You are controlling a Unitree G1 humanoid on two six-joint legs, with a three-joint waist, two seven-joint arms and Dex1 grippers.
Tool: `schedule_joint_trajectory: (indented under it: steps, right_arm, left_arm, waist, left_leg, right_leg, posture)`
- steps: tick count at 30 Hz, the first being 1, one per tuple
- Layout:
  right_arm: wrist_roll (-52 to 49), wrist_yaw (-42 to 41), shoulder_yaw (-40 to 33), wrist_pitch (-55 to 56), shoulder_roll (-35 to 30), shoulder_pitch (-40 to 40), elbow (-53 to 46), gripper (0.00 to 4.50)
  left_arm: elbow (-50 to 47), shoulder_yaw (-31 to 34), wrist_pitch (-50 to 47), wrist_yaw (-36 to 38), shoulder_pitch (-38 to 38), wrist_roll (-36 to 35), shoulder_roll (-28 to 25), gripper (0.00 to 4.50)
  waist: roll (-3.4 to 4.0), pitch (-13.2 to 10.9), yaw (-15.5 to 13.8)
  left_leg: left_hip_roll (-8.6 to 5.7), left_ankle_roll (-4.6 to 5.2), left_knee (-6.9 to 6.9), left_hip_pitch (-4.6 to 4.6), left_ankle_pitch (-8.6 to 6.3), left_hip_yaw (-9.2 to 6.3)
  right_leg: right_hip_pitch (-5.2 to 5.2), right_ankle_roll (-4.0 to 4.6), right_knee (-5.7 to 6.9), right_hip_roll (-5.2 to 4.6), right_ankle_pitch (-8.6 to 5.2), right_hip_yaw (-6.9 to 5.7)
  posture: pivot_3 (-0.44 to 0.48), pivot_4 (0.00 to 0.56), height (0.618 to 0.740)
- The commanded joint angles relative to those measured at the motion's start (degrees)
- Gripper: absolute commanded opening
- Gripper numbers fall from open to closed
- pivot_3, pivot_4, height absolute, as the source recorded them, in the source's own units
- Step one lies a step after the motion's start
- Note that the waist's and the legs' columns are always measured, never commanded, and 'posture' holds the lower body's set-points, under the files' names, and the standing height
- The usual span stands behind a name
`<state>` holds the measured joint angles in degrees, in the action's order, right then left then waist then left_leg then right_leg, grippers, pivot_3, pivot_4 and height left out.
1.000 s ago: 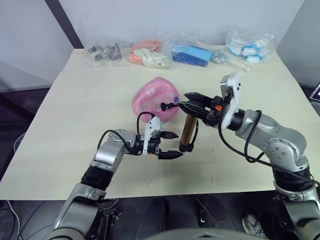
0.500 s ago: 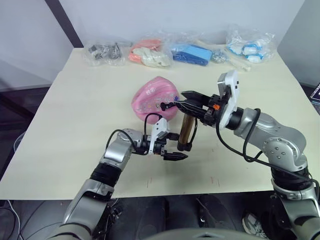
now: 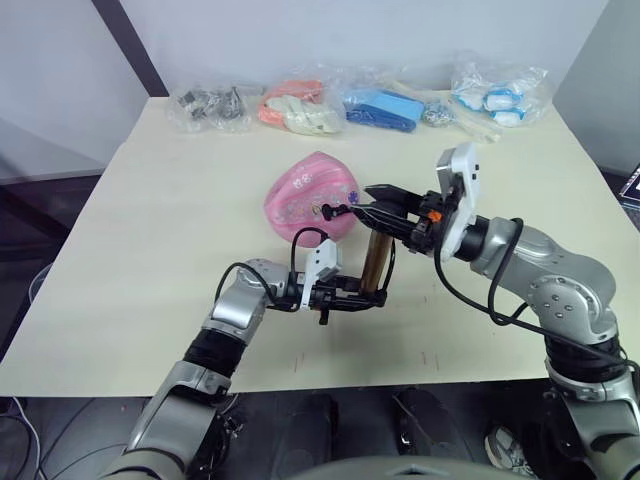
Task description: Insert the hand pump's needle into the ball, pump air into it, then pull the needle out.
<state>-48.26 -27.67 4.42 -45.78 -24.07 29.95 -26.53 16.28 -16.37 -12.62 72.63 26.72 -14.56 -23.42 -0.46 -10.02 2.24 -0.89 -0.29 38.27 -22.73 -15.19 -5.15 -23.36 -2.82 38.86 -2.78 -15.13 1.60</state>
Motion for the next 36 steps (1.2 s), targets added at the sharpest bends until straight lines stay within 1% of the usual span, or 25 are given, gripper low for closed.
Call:
schedule_joint_trajectory:
  steps: [1, 4, 9, 14, 18, 25, 29, 36]
  right_arm:
    - [4.2, -4.8, 1.8, 3.5, -3.2, -1.3, -3.4, 1.74]
    - [6.1, -8.2, 2.8, 5.9, -4.7, -3.4, -4.0, 1.74]
    - [11.5, -13.2, 3.4, 12.4, -7.3, -6.9, -3.8, 1.74]
    - [14.8, -16.6, 2.8, 17.5, -8.5, -9.5, -2.1, 1.74]
    - [16.4, -18.0, 2.9, 19.4, -8.5, -10.6, -0.7, 1.74]
    - [16.5, -18.2, 2.5, 18.7, -8.0, -11.5, -0.4, 1.74]
    - [14.0, -17.3, 1.3, 16.2, -7.8, -12.0, -1.4, 1.74]
    - [12.5, -16.4, 0.4, 12.8, -7.8, -12.5, -2.2, 1.74]
  left_arm:
    - [0.7, 0.4, 2.8, -2.6, -0.7, 1.4, 1.5, 1.12]
    - [2.9, 0.2, 5.8, -6.7, -0.2, 3.9, 4.3, 1.12]
    - [6.7, -0.4, 10.6, -11.1, 0.9, 7.6, 7.4, 1.12]
    - [10.8, -1.2, 12.8, -13.6, 2.6, 10.2, 10.3, 1.12]
    - [13.3, -1.8, 13.6, -14.4, 3.0, 12.1, 11.3, 1.12]
    - [16.2, -3.1, 13.4, -14.5, 3.1, 13.9, 12.4, 1.12]
    - [17.4, -3.0, 13.1, -14.5, 3.2, 14.2, 12.8, 1.12]
    - [18.4, -2.9, 13.3, -14.0, 3.2, 14.4, 12.5, 1.12]
  waist:
    - [0.0, 0.0, 0.0]
    - [0.0, 0.0, -0.1]
    - [-0.02, 0.0, -0.1]
    - [-0.03, 0.0, -0.1]
    - [-0.03, 0.0, -0.1]
    - [-0.03, 0.0, -0.2]
    - [-0.06, 0.0, -0.6]
    - [-0.07, 0.0, -1.2]
  left_leg:
    - [-0.02, 0.0, 0.03, -0.01, 0.0, 0.0]
    - [-0.04, 0.0, 0.03, -0.02, 0.0, 0.02]
    - [-0.06, 0.0, 0.04, -0.05, 0.0, 0.02]
    - [-0.08, 0.0, 0.06, -0.05, 0.0, 0.06]
    - [-0.09, 0.0, 0.06, -0.05, 0.0, 0.08]
    - [-0.09, 0.0, 0.06, -0.03, 0.0, 0.04]
    - [-0.13, 0.0, 0.08, -0.03, 0.0, 0.03]
    - [-0.15, 0.0, 0.09, -0.02, 0.0, 0.03]
  right_leg:
    - [0.0, 0.0, 0.01, 0.0, 0.0, 0.0]
    - [0.0, 0.0, 0.02, 0.02, 0.0, -0.03]
    - [0.0, 0.0, 0.01, 0.0, 0.0, -0.03]
    - [0.01, -0.01, 0.02, 0.01, 0.0, -0.05]
    - [0.01, -0.01, 0.02, 0.01, 0.0, -0.05]
    - [0.02, -0.01, 0.03, 0.0, 0.0, -0.05]
    - [0.06, -0.01, 0.01, -0.02, 0.0, -0.07]
    - [0.08, -0.01, 0.0, -0.04, 0.0, -0.06]
  posture:
    - [0.0, 0.15, 0.738]
    - [0.0, 0.15, 0.738]
    - [0.0, 0.15, 0.738]
    - [0.0, 0.15, 0.738]
    - [0.0, 0.15, 0.738]
    - [0.0, 0.15, 0.738]
    - [0.0, 0.15, 0.738]
    - [0.0, 0.15, 0.738]
